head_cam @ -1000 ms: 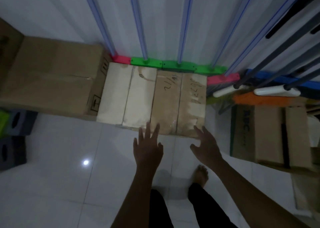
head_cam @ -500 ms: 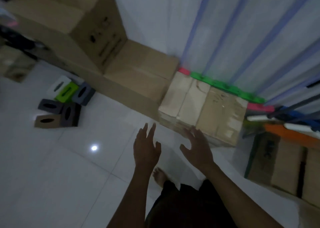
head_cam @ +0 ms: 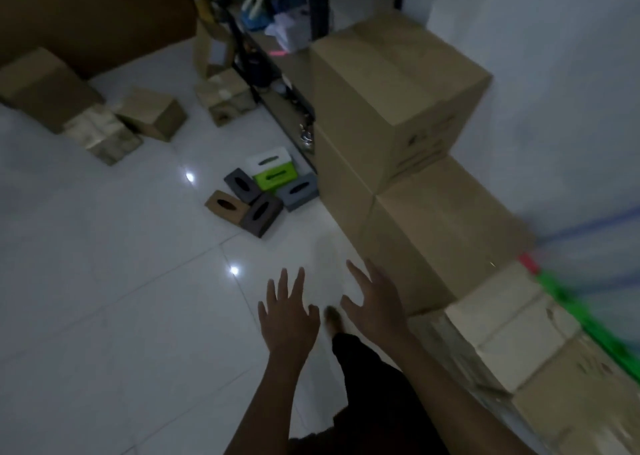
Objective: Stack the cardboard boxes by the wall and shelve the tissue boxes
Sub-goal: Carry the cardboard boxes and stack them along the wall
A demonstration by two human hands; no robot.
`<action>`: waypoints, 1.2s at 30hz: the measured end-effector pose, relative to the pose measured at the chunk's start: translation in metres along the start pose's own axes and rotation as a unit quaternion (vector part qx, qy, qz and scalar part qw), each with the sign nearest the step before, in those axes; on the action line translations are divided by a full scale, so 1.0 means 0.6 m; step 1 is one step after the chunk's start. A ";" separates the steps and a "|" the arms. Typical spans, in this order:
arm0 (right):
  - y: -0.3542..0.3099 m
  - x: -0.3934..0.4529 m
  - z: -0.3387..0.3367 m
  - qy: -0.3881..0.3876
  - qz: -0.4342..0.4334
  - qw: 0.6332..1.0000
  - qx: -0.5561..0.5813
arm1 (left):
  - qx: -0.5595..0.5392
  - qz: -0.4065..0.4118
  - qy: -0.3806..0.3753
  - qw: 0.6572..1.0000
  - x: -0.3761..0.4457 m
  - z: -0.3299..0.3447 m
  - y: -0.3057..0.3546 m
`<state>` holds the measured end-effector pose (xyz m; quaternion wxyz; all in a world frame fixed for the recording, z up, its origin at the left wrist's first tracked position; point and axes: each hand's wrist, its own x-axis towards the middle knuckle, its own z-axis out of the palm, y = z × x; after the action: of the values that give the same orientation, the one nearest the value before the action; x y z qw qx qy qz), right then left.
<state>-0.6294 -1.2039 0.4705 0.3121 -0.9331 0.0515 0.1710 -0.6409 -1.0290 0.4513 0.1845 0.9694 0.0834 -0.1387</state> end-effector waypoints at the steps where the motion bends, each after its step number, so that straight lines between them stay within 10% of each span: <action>1: -0.017 0.029 -0.002 0.002 -0.009 1.000 0.001 | 0.009 -0.002 0.009 1.000 0.026 -0.017 -0.006; 17: -0.452 0.489 0.059 -0.063 -0.210 0.970 -0.106 | 0.015 -0.099 0.147 0.984 0.432 -0.315 -0.258; 36: -1.026 0.844 0.312 -0.076 -0.209 0.971 -0.088 | -0.004 -0.141 0.132 0.981 0.858 -0.678 -0.797</action>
<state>-0.0839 -0.5939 0.5004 0.2605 -0.9313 -0.1835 0.1765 -0.1583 -0.3781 0.5006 0.1547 0.9568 0.2438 -0.0335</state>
